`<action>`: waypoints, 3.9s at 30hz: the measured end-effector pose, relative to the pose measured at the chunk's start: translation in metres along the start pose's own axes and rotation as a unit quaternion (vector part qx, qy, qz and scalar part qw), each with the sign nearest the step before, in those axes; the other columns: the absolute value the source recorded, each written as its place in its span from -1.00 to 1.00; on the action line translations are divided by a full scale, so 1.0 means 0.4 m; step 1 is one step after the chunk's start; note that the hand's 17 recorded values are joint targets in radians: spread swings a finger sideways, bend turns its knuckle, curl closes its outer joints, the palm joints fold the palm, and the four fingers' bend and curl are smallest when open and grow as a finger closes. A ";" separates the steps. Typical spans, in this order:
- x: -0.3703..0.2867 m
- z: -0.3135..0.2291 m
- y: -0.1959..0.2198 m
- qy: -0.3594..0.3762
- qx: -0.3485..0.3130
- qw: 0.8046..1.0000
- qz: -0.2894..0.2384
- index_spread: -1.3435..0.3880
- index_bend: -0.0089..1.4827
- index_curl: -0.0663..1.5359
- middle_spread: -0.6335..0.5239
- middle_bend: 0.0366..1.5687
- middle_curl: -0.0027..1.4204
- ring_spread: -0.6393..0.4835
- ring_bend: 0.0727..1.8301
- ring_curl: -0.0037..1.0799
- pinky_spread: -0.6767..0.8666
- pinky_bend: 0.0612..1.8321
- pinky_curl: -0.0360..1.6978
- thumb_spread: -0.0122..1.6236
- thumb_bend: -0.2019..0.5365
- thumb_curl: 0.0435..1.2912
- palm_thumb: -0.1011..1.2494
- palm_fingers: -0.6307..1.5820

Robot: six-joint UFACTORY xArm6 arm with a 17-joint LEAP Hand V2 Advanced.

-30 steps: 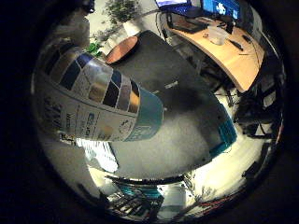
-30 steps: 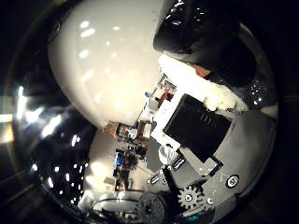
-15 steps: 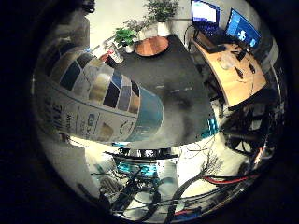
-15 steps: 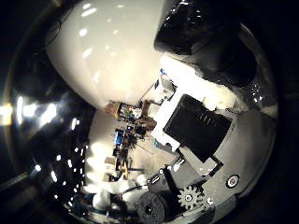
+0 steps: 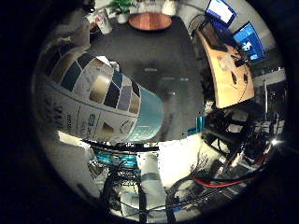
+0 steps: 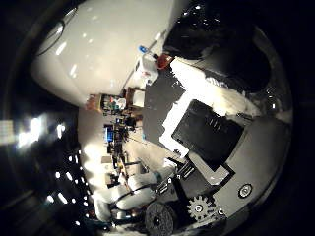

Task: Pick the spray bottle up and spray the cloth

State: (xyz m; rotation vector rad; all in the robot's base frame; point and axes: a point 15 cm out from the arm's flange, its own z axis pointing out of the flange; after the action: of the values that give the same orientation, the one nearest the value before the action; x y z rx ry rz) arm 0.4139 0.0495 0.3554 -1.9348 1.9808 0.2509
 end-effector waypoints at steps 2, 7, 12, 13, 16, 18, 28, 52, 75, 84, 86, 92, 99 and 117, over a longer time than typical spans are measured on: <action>0.022 0.055 -0.007 0.008 -0.010 1.000 0.004 0.21 0.53 -0.09 -0.25 0.65 0.07 -0.23 0.56 0.14 -0.52 0.43 -0.23 0.02 -0.50 0.44 0.58 0.65; 0.036 0.092 -0.020 0.013 -0.012 1.000 0.004 0.21 0.53 -0.09 -0.25 0.65 0.07 -0.23 0.56 0.14 -0.52 0.43 -0.22 0.01 -0.49 0.45 0.57 0.65; -0.001 -0.011 -0.056 0.011 0.018 1.000 -0.011 0.21 0.53 -0.09 -0.25 0.65 0.07 -0.23 0.56 0.14 -0.52 0.43 -0.22 -0.01 -0.50 0.44 0.58 0.65; -0.010 -0.039 -0.060 0.011 0.022 1.000 -0.014 0.21 0.53 -0.09 -0.25 0.65 0.07 -0.23 0.56 0.14 -0.52 0.43 -0.22 -0.01 -0.50 0.44 0.58 0.65; -0.032 -0.123 -0.083 0.009 0.043 0.999 -0.021 0.21 0.52 -0.09 -0.25 0.65 0.07 -0.23 0.56 0.15 -0.52 0.43 -0.22 -0.02 -0.50 0.44 0.58 0.65; -0.048 -0.174 -0.093 0.008 0.057 0.998 -0.027 0.21 0.52 -0.09 -0.25 0.65 0.07 -0.23 0.56 0.15 -0.52 0.43 -0.22 -0.03 -0.50 0.44 0.59 0.65; -0.131 -0.316 -0.074 -0.016 0.093 0.994 -0.046 0.21 0.52 -0.09 -0.25 0.65 0.07 -0.23 0.56 0.15 -0.52 0.42 -0.21 -0.06 -0.50 0.44 0.58 0.65; -0.187 0.024 -0.060 -0.046 0.038 0.997 -0.051 0.21 0.53 -0.08 -0.25 0.65 0.07 -0.23 0.56 0.15 -0.52 0.42 -0.21 -0.07 -0.50 0.46 0.57 0.65; -0.562 -0.204 -0.235 -0.219 0.190 0.954 -0.084 0.21 0.52 -0.09 -0.25 0.64 0.08 -0.23 0.55 0.15 -0.53 0.41 -0.23 -0.01 -0.50 0.44 0.54 0.66; -0.727 -0.106 -0.265 -0.343 0.183 0.918 -0.077 0.21 0.52 -0.09 -0.25 0.64 0.08 -0.23 0.55 0.15 -0.54 0.41 -0.23 0.09 -0.49 0.43 0.52 0.66; -0.759 -0.080 -0.269 -0.379 0.179 0.905 -0.074 0.21 0.52 -0.09 -0.25 0.64 0.07 -0.23 0.55 0.15 -0.54 0.41 -0.23 0.10 -0.49 0.42 0.53 0.66; -0.854 0.063 -0.232 -0.430 0.145 0.884 -0.109 0.21 0.52 -0.09 -0.24 0.65 0.07 -0.23 0.55 0.14 -0.52 0.41 -0.23 0.12 -0.49 0.41 0.52 0.66; -0.977 0.157 -0.127 -0.497 0.079 0.853 -0.135 0.21 0.52 -0.09 -0.24 0.65 0.06 -0.23 0.55 0.14 -0.52 0.42 -0.23 0.13 -0.49 0.40 0.52 0.66; -1.072 0.481 0.107 -0.515 -0.038 0.839 -0.173 0.21 0.52 -0.10 -0.24 0.65 0.06 -0.23 0.55 0.13 -0.52 0.42 -0.22 0.13 -0.49 0.41 0.53 0.66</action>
State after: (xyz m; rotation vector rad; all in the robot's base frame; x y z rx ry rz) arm 0.3959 0.5206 0.3332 -1.5883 0.9030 1.0210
